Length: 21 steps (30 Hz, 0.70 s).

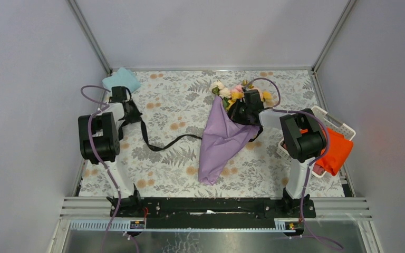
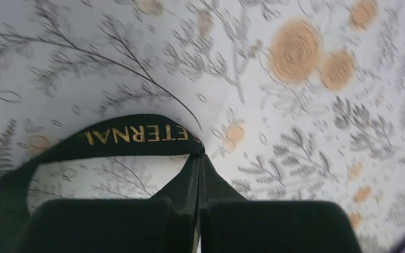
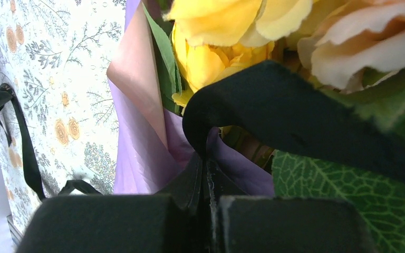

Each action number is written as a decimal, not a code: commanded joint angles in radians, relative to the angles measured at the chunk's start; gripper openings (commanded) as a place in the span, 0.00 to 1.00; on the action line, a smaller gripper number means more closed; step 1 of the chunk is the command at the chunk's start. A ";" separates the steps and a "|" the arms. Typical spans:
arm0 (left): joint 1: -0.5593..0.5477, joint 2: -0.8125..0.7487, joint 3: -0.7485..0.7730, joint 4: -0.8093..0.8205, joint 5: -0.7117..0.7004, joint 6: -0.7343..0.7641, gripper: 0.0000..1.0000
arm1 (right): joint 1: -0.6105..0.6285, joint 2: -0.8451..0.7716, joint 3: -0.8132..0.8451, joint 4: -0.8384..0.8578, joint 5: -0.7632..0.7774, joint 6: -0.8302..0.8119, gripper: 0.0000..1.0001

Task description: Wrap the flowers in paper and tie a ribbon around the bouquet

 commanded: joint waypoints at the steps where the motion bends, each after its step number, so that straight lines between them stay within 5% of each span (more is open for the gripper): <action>1: -0.018 -0.125 -0.023 0.046 0.228 0.065 0.00 | 0.006 -0.024 0.022 -0.062 0.043 -0.047 0.00; 7: -0.197 -0.315 0.090 -0.088 0.363 0.259 0.00 | 0.006 -0.039 0.024 -0.060 0.030 -0.056 0.00; 12: -0.629 -0.415 0.217 -0.273 0.417 0.527 0.00 | 0.006 -0.051 0.025 -0.066 0.018 -0.074 0.00; 17: -0.912 -0.307 0.420 -0.372 0.563 0.562 0.00 | 0.000 -0.067 0.032 -0.065 -0.054 -0.084 0.00; 21: -0.957 -0.190 0.404 -0.270 0.635 0.521 0.00 | -0.022 -0.108 0.022 -0.063 -0.114 -0.081 0.00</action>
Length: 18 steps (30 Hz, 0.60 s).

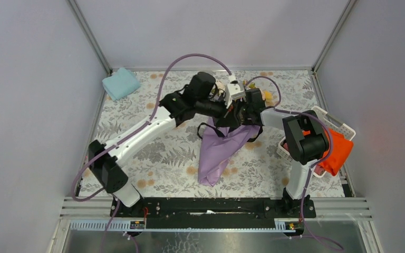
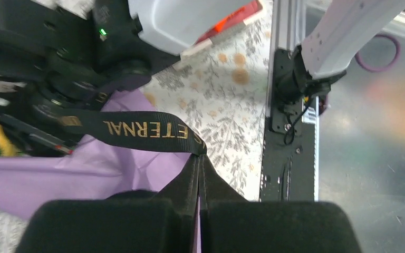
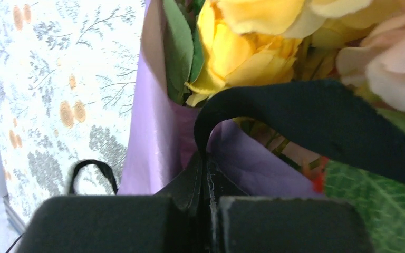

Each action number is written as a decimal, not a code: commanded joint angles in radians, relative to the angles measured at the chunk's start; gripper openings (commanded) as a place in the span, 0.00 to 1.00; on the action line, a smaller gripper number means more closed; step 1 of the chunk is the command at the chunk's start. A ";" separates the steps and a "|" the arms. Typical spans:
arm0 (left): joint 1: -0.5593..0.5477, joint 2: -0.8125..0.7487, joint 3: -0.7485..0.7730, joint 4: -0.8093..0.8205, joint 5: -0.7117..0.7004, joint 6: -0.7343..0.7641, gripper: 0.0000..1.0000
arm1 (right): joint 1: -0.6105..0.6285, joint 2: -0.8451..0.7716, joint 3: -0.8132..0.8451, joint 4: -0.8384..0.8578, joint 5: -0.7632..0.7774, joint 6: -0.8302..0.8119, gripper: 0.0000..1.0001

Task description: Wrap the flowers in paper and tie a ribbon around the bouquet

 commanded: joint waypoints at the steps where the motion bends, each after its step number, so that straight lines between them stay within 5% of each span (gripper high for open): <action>1: 0.008 0.144 -0.060 0.024 0.056 0.026 0.00 | -0.035 -0.100 0.004 -0.008 -0.108 0.000 0.00; 5: 0.001 0.265 -0.199 0.160 -0.048 0.096 0.00 | -0.105 -0.169 -0.056 0.065 -0.167 0.063 0.00; 11: -0.087 0.406 -0.214 0.239 -0.105 0.111 0.00 | -0.136 -0.254 -0.034 0.017 -0.189 0.032 0.00; 18: -0.130 0.462 -0.245 0.293 -0.137 0.083 0.00 | -0.142 -0.556 -0.053 -0.155 -0.123 -0.025 0.00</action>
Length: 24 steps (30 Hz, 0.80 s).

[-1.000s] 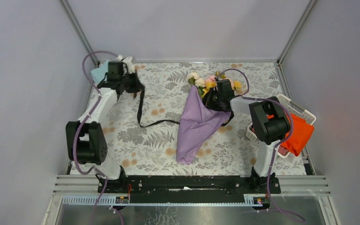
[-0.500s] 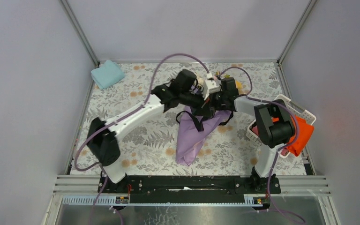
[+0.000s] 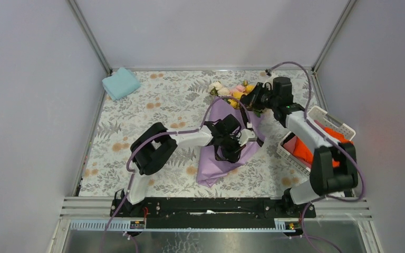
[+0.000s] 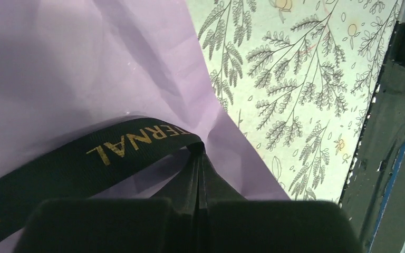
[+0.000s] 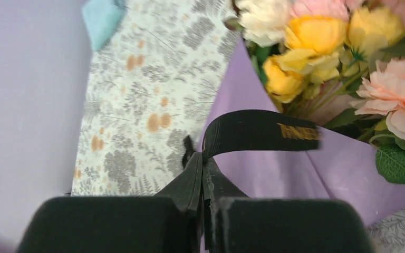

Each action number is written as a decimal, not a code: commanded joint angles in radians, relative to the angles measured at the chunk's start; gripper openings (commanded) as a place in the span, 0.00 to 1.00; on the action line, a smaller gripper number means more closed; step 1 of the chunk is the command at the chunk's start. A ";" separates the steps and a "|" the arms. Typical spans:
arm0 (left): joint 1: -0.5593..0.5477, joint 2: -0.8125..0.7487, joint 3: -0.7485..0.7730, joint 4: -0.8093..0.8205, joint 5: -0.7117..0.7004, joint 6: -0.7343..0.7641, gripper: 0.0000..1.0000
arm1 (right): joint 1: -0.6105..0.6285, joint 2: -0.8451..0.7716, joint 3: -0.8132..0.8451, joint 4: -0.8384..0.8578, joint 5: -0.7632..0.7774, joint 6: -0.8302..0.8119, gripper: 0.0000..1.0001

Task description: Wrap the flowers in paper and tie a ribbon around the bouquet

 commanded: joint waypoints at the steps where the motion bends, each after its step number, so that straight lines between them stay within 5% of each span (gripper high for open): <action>1: -0.001 0.014 -0.006 0.093 -0.026 0.012 0.00 | -0.003 -0.255 -0.005 -0.119 0.030 -0.046 0.00; 8: -0.002 -0.007 -0.007 0.098 -0.025 0.049 0.00 | 0.002 -0.518 -0.075 -0.161 0.120 0.047 0.00; 15: -0.006 -0.052 -0.041 0.081 -0.092 0.145 0.00 | 0.204 -0.193 0.128 -0.046 0.101 0.070 0.00; 24: -0.004 -0.168 -0.205 0.168 -0.124 0.225 0.00 | 0.227 0.019 0.054 0.137 0.149 0.237 0.00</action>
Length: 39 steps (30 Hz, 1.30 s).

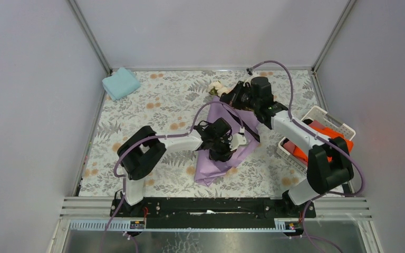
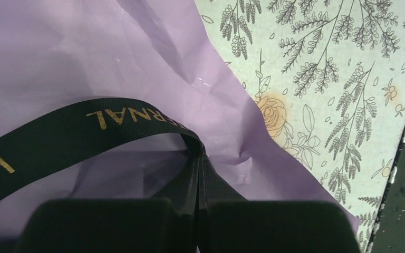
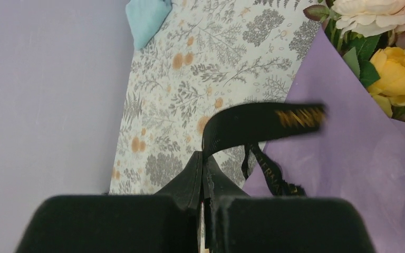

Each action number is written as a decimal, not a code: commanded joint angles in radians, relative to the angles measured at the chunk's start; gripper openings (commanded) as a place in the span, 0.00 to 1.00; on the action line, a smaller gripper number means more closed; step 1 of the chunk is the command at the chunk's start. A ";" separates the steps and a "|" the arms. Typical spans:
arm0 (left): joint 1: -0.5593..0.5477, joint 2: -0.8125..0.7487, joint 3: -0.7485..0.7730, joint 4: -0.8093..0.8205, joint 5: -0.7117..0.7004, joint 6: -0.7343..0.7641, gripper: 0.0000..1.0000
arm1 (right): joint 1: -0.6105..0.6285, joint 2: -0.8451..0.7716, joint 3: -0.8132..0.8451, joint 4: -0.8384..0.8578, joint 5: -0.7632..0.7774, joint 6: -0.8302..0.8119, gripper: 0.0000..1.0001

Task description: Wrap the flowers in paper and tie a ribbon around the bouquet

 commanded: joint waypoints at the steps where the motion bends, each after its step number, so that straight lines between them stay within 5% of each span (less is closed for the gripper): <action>1: 0.002 -0.036 -0.016 0.094 -0.041 0.065 0.00 | -0.002 0.109 -0.012 0.135 -0.017 0.086 0.00; 9: 0.029 -0.104 -0.036 0.084 -0.011 0.070 0.00 | -0.021 0.358 0.013 0.241 -0.151 0.087 0.04; 15: 0.055 -0.137 -0.026 0.079 0.008 0.037 0.00 | -0.071 0.388 0.103 0.034 -0.257 -0.100 0.46; 21: 0.091 -0.125 -0.009 0.087 0.023 0.016 0.00 | -0.132 0.201 0.079 -0.166 -0.251 -0.285 0.68; 26: 0.111 -0.107 0.034 0.066 0.044 -0.001 0.00 | -0.151 0.117 -0.024 -0.230 -0.198 -0.332 0.69; 39: 0.134 -0.107 0.157 -0.032 0.072 -0.071 0.00 | -0.165 0.158 -0.240 -0.009 -0.390 -0.241 0.53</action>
